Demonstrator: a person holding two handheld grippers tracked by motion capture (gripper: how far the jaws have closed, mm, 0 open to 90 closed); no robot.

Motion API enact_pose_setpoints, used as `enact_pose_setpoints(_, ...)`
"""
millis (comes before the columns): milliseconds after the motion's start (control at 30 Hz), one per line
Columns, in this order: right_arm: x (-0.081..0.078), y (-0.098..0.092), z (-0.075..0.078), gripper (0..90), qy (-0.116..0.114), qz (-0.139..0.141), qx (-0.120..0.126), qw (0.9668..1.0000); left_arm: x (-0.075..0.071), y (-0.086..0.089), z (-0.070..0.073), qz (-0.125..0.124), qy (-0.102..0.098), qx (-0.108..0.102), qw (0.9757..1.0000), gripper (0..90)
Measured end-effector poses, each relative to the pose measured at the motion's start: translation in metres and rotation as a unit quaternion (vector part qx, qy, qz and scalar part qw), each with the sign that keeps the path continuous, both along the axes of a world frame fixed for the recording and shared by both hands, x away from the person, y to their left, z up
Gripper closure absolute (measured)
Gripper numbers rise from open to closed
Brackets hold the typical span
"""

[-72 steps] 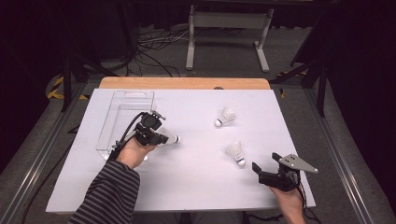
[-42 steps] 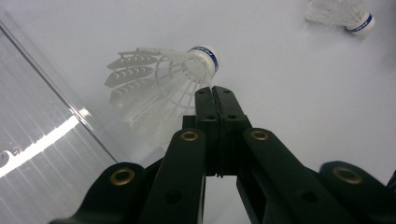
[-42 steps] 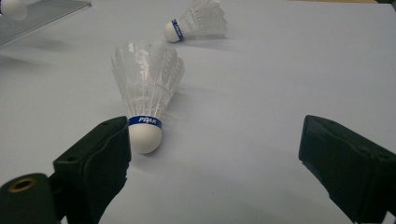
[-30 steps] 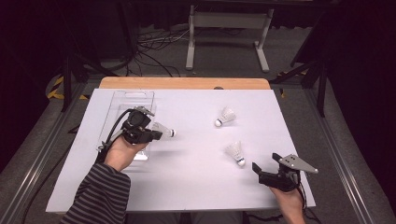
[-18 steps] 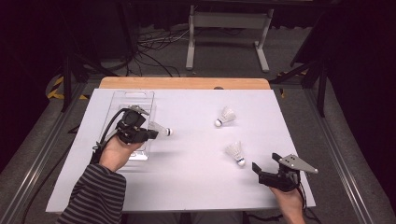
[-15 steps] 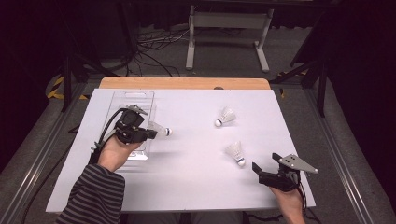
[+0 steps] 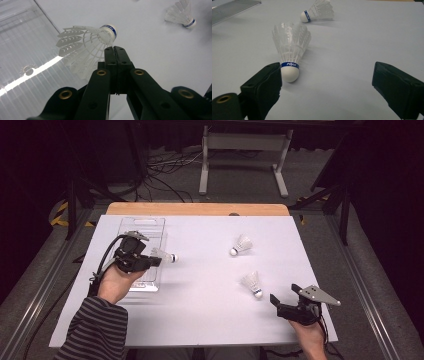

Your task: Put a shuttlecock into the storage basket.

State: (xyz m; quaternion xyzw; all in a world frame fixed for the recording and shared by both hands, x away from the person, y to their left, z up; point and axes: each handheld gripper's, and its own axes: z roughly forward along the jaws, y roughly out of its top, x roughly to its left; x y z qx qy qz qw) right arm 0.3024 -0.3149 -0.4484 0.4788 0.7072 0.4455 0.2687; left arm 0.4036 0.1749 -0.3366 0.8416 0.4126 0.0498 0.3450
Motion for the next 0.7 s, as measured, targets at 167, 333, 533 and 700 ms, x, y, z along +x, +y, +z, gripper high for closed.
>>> enact_pose_setpoints(167, 0.0, 0.0, 0.0, 10.0, 0.0, 0.0, 0.0, 1.0, -0.002, 0.01, 0.002, 0.011, -0.006, -0.003, 0.9999, 90.0)
enact_pose_setpoints(333, 0.0, 0.0, 0.0, 9.9, 0.001, 0.0, -0.001, 1.0, -0.002, 0.02, 0.004, 0.025, -0.008, -0.013, 0.9996, 90.0)
enact_pose_setpoints(533, 0.0, 0.0, 0.0, 9.9, 0.001, 0.0, 0.0, 1.0, -0.003, 0.029, 0.004, 0.035, -0.01, -0.019, 0.9992, 90.0)
enact_pose_setpoints(700, 0.0, 0.0, 0.0, 9.9, 0.0, 0.0, 0.001, 1.0, -0.003, 0.037, 0.004, 0.048, -0.009, -0.024, 0.9986, 90.0)
